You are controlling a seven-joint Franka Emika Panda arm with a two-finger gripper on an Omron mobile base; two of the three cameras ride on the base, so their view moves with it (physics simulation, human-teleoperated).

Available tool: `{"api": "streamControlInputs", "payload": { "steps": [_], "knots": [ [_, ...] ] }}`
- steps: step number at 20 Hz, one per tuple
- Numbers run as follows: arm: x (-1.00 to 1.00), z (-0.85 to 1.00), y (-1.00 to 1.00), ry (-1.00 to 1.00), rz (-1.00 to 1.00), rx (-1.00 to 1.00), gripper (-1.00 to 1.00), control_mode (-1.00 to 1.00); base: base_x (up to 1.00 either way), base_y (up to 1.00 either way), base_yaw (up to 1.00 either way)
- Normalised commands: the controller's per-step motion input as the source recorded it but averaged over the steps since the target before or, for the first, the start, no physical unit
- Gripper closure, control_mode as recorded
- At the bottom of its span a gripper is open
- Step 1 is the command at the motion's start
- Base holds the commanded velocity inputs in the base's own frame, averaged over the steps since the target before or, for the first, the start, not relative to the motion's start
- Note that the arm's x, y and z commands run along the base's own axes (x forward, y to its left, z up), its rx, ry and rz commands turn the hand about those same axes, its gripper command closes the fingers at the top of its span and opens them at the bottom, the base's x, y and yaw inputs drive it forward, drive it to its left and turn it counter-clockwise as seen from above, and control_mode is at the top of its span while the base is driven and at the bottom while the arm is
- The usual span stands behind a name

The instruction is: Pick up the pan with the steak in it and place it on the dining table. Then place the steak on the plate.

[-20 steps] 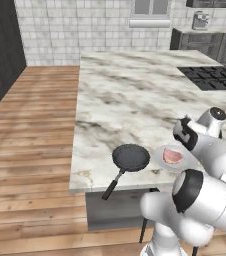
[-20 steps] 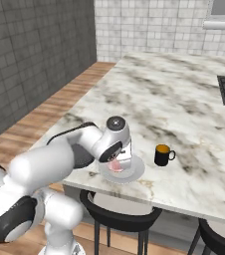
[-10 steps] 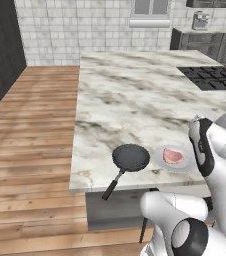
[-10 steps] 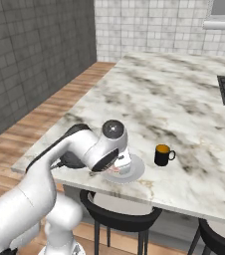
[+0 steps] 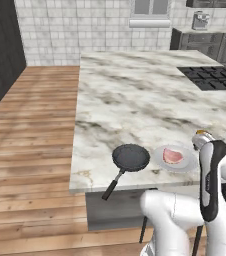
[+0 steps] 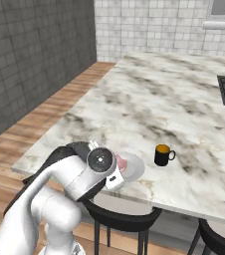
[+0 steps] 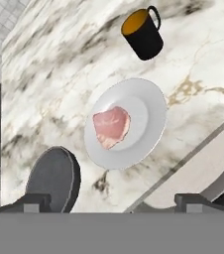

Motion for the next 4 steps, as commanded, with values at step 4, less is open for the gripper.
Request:
{"api": "streamControlInputs", "payload": {
  "steps": [4],
  "knots": [
    [-0.76, -0.08, 0.27, -0.17, 0.1, -0.08, -1.0, -1.0, 0.0, 0.0, 0.0]
  ]
}}
